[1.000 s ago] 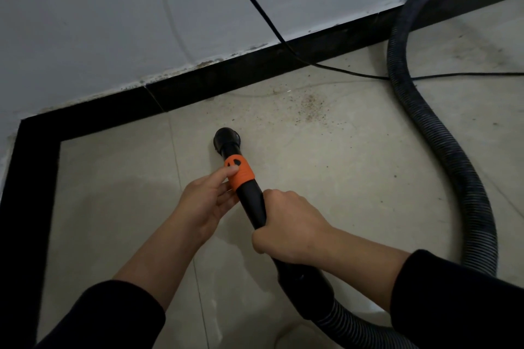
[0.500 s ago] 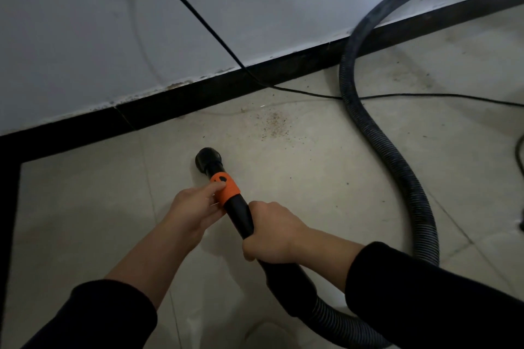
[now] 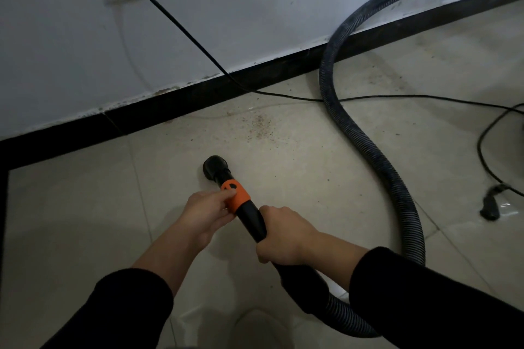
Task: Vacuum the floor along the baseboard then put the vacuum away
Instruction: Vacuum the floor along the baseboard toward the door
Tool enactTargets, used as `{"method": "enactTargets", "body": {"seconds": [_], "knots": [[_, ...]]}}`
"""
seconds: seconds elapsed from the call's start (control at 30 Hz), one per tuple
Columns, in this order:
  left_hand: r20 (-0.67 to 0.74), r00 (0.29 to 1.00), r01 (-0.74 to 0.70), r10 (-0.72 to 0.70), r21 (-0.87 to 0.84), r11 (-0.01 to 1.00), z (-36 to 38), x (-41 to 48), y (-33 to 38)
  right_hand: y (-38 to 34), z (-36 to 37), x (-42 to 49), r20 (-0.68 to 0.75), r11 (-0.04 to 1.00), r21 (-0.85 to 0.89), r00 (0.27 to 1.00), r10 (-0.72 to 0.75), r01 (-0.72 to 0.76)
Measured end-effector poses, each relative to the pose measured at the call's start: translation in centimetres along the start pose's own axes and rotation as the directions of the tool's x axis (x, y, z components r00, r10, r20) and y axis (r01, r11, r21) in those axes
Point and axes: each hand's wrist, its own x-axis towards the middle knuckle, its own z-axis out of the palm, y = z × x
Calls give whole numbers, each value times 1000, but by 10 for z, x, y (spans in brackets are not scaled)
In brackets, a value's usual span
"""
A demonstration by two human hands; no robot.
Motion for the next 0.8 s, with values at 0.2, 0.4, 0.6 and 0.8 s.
{"method": "enactTargets", "body": {"seconds": [0.2,0.4,0.6,0.8], "knots": [[18,1000,-4,4,31,1000,16,-6,-4,14,-1,-8,-14,1000,9,999,30,-30],[64,997,48,-51,48,998,30,-15,-2,28,-8,-18,-11,998,0,997,70,-70],[118,986,105,-118,109,988,35,-20,-1,40,-12,-28,-3,995,0,995,97,-97],[137,975,144,-173,197,970,38,-26,-1,51,-13,-36,30,994,15,994,105,-105]]}}
